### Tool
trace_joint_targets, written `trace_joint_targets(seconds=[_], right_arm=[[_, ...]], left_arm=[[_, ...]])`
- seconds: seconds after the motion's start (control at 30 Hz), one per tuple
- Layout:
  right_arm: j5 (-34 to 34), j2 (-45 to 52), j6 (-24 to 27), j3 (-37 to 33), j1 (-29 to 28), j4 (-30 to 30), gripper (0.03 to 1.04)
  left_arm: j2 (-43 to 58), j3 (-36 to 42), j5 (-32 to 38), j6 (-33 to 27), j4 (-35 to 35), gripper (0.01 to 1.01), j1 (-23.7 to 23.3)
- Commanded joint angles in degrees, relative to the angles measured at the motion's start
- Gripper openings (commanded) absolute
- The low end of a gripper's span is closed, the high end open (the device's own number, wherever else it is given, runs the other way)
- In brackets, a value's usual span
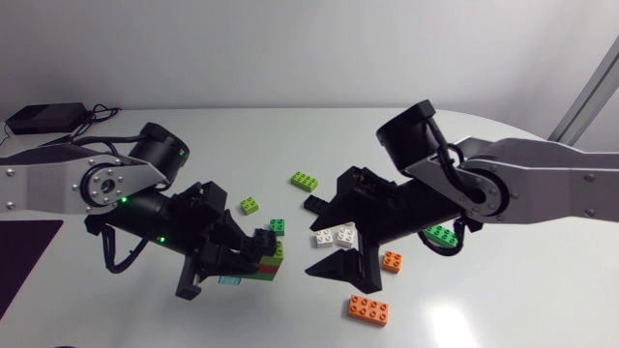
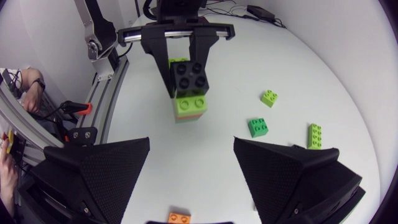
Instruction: Separate the duplo bricks
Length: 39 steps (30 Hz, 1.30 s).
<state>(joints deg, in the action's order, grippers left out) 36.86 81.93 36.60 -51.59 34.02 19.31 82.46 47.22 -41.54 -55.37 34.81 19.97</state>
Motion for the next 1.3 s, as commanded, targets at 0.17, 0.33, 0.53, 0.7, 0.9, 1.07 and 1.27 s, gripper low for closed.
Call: trace_joint_targets(seconds=[0.17, 0.33, 0.53, 0.7, 0.9, 1.07, 1.27], right_arm=[[-1.53, 1.92, -1.53, -2.37, 4.21, -1.91, 0.97], [-1.53, 1.83, -1.36, -3.16, 5.53, -2.17, 0.96], [-2.58, 2.53, -1.09, -3.25, 6.76, -3.40, 0.95], [-2.58, 3.67, -0.65, -3.87, 7.02, -3.31, 0.90], [-2.58, 5.08, -0.30, -4.83, 7.02, -2.96, 0.77], [-2.50, 5.08, -0.21, -5.45, 7.11, -2.52, 0.55], [-2.23, 5.78, -0.04, -5.54, 7.20, -2.00, 0.35]], left_arm=[[-0.89, -1.34, -0.12, 1.67, 0.17, 0.305, 3.15], [-0.54, -0.73, -0.03, 2.02, 0.17, 0.307, 5.08], [0.78, 0.41, 0.41, 2.20, 0.17, 0.307, 5.96], [1.30, 0.24, 0.41, 2.11, 0.09, 0.307, 5.79], [1.22, 0.33, 1.55, 2.11, -0.35, 0.305, 5.70], [1.22, 0.41, 2.43, 2.11, -0.97, 0.307, 5.87], [1.04, 1.12, 2.43, 2.11, -0.97, 0.307, 5.87]])
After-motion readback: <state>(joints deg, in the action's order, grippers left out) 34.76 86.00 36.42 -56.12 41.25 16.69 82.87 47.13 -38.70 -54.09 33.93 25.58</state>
